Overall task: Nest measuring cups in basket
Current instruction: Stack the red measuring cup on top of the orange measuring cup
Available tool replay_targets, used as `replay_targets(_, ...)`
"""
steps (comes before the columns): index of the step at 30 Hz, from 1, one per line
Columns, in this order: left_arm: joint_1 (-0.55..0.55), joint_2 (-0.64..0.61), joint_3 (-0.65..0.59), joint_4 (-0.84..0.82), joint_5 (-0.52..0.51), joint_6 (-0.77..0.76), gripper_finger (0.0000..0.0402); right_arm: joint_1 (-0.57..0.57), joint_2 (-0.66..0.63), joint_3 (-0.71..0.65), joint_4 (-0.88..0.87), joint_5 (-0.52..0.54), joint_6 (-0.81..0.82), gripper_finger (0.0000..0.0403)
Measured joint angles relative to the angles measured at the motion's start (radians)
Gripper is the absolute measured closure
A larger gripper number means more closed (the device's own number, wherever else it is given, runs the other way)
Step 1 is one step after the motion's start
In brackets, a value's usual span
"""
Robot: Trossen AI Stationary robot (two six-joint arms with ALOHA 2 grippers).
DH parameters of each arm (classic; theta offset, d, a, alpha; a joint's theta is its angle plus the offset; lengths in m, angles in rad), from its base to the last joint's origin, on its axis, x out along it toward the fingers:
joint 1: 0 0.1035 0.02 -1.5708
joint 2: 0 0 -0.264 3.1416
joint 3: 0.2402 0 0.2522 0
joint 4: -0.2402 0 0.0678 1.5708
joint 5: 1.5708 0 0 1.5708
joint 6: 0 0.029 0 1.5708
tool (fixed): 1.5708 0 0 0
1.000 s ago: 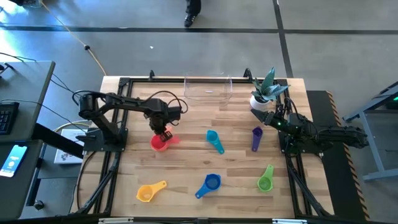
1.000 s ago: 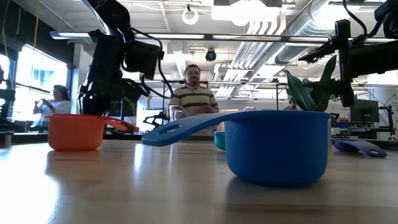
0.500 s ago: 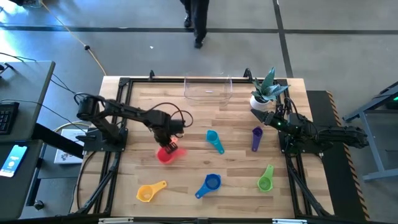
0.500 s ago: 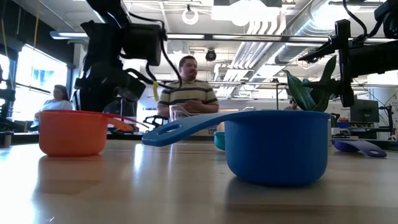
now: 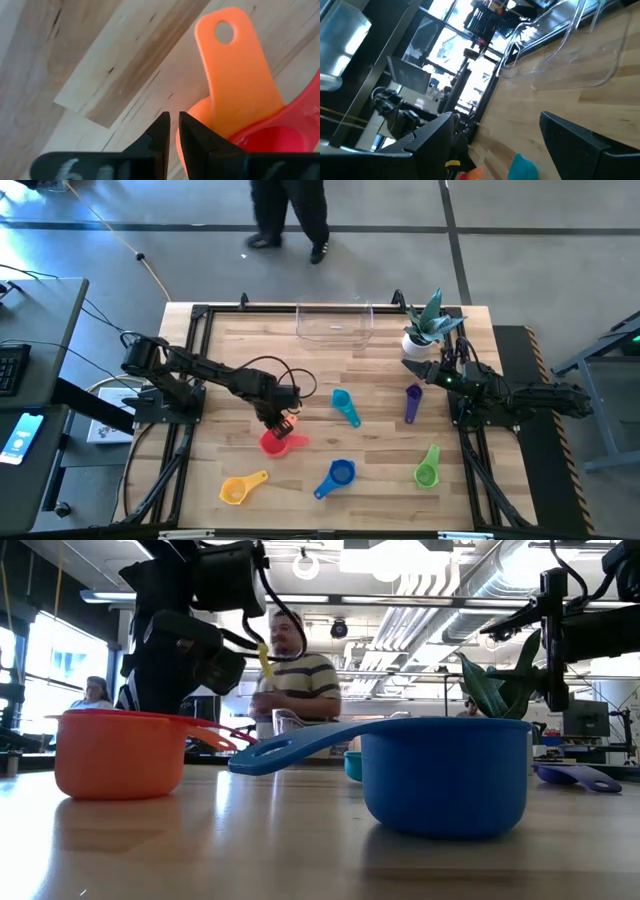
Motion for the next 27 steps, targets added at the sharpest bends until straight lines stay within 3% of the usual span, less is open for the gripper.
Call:
replay_targets(4,0.001,-0.009,0.033,-0.066,-0.010,0.030,0.0371,0.000,0.000,0.003,0.029,-0.006,-0.007,0.0115)
replay_targets(12,0.001,-0.066,0.163,-0.256,-0.125,0.110,0.0371,0.000,0.056,0.145,0.038,0.010,-0.223,0.0115)
replay_targets(21,-0.019,-0.205,0.178,-0.262,-0.142,0.074,0.0371,0.000,0.311,0.337,-0.009,-0.014,-0.271,0.0115)
replay_targets(27,-0.071,-0.283,0.178,-0.263,-0.181,0.023,0.0371,0.000,0.532,0.473,-0.008,-0.181,-0.232,0.0115)
